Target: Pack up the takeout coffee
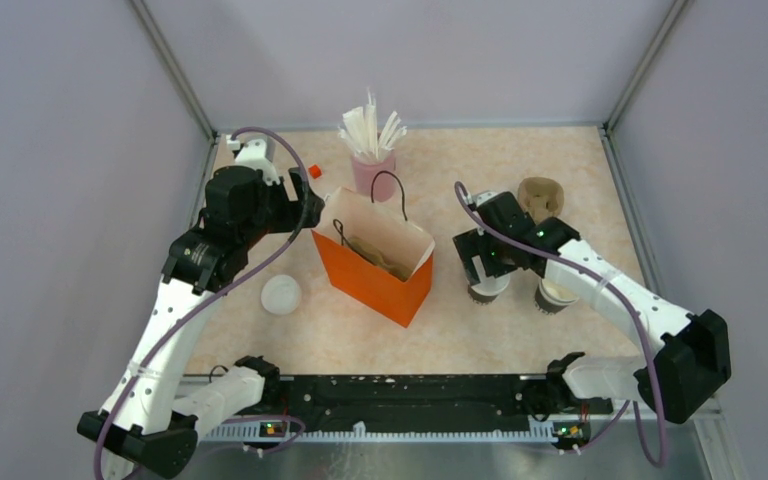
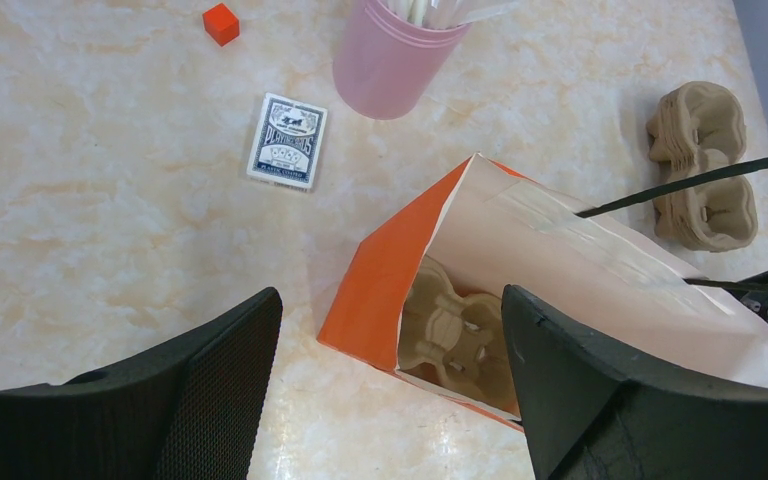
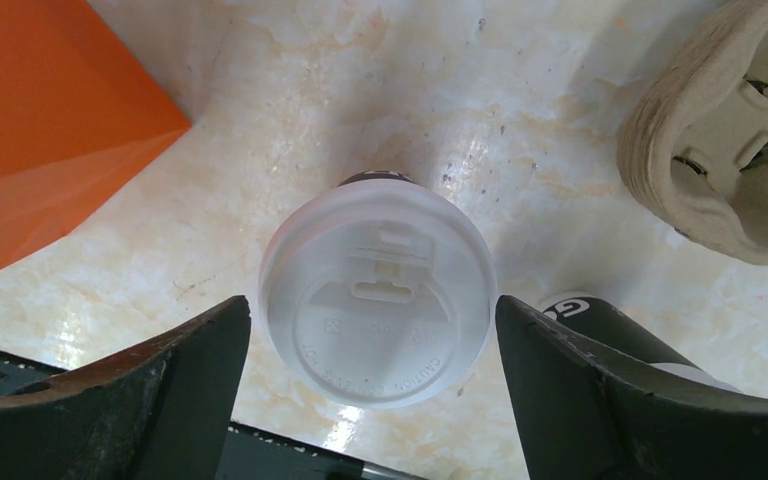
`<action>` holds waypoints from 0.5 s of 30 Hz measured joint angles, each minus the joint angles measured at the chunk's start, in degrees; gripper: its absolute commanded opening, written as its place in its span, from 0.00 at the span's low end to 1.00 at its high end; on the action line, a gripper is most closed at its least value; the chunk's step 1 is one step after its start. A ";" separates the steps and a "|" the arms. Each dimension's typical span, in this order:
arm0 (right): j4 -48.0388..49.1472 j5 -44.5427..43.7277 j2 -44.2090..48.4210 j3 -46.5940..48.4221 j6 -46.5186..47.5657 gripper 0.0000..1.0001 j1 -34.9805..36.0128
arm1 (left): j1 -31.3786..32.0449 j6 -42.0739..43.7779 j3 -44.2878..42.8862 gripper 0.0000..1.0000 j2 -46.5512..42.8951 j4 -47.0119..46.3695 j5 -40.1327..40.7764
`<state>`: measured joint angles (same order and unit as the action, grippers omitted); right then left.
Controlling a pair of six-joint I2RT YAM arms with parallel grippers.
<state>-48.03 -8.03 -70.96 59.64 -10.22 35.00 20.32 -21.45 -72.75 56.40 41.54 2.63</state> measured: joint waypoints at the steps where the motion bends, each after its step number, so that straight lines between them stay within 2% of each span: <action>1: -0.04 0.00 0.00 -0.26 0.09 0.91 0.00 | -0.02 0.00 0.00 0.86 0.00 0.00 0.00; 7: -0.02 0.13 -0.02 -1.86 0.42 0.90 0.00 | -0.02 0.00 0.00 0.86 0.00 0.00 0.00; 15: 0.35 0.17 -0.28 -1.81 1.14 0.82 0.00 | -0.02 0.20 0.00 0.86 0.00 0.02 0.02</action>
<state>-47.68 -7.86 -71.24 57.82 -9.08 35.00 20.29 -21.26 -72.75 56.40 41.56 2.66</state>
